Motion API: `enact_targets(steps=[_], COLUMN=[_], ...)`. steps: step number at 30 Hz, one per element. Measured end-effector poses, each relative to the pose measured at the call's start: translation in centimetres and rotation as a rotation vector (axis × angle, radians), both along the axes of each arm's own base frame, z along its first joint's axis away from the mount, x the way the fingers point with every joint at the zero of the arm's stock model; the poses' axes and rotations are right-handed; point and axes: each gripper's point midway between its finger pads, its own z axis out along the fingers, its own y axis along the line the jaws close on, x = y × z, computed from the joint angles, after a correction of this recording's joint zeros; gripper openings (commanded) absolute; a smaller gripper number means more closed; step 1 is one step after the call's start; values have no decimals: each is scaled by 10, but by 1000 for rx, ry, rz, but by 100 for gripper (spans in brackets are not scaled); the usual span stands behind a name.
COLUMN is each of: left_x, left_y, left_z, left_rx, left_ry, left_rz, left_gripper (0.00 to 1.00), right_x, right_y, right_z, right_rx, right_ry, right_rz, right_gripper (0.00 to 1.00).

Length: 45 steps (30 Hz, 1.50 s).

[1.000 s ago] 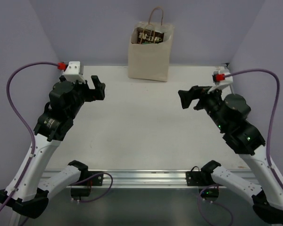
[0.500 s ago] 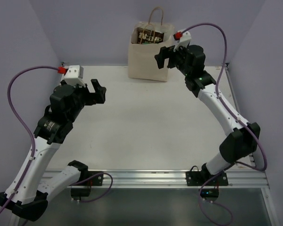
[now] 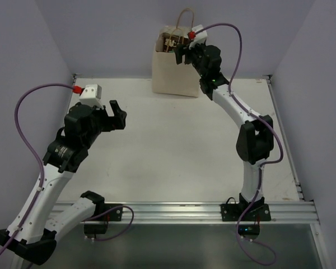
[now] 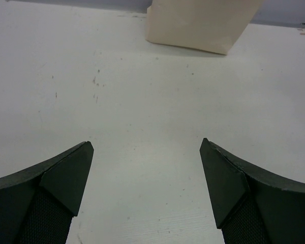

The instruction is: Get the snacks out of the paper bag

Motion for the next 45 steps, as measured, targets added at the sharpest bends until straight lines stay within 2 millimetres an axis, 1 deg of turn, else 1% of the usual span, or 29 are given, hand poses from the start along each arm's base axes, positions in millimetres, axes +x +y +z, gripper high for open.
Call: enact_targets(steps=[2, 3, 5, 6, 7, 9, 10, 11, 12, 14, 16, 19, 24, 26, 29, 31, 34, 36, 37, 38, 39, 41, 45], left_x=[-1, -2, -1, -1, -1, -1, -1, -1, -2, -2, -3, -3, -2, -2, -3, -4, -8, -12, -14, -16, -18, -20, -22], left_y=[0, 0, 0, 0, -1, -1, -1, -1, -1, 0, 0, 0, 0, 0, 0, 2, 3, 5, 6, 7, 8, 10, 11], left_z=[-6, -8, -11, -12, -13, -16, -17, -18, -19, -20, -20, -21, -16, -10, 2, 11, 24, 31, 33, 34, 35, 37, 38], left_rx=[3, 5, 7, 9, 11, 13, 14, 17, 16, 19, 21, 23, 20, 15, 5, -1, -13, -20, -23, -24, -24, -26, -27], left_ry=[18, 26, 37, 41, 45, 55, 60, 66, 68, 72, 75, 75, 67, 53, 26, 3, -27, -45, -51, -55, -57, -62, -66], left_rz=[-1, -1, -1, -1, -1, -2, -2, -2, -1, -2, -2, -3, -3, -3, -2, -1, 0, 0, 1, 3, 4, 6, 6], left_gripper=[91, 90, 88, 86, 84, 77, 74, 67, 62, 53, 52, 52, 52, 52, 52, 52, 51, 51, 51, 51, 51, 51, 51], right_x=[14, 20, 33, 38, 42, 50, 52, 53, 53, 48, 36, 7, -64, -90, -132, -165, -207, -239, -250, -267, -279, -301, -334], right_y=[4, 6, 10, 11, 12, 12, 12, 11, 11, 10, 8, 8, 21, 22, 19, 16, 18, 24, 27, 33, 38, 47, 59], right_z=[-2, -1, -4, -7, -11, -19, -24, -27, -28, -29, -30, -31, -38, -35, -28, -26, -26, -31, -33, -37, -41, -49, -64], right_rx=[-7, -7, -14, -18, -26, -37, -46, -55, -56, -61, -78, -127, -221, -235, -241, -228, -198, -168, -157, -134, -119, -94, -46], right_ry=[-25, -37, -60, -67, -73, -72, -67, -68, -66, -69, -58, -33, 22, 30, 44, 70, 125, 181, 206, 246, 279, 342, 442], right_rz=[-8, -10, -16, -21, -27, -45, -48, -53, -54, -57, -65, -78, -73, -76, -82, -75, -50, -19, -6, 16, 30, 56, 76], right_gripper=[73, 67, 60, 49, 43, 28, 13, 6, 2, 0, 0, 0, 0, 0, 0, 0, 0, 0, 0, 0, 0, 0, 1])
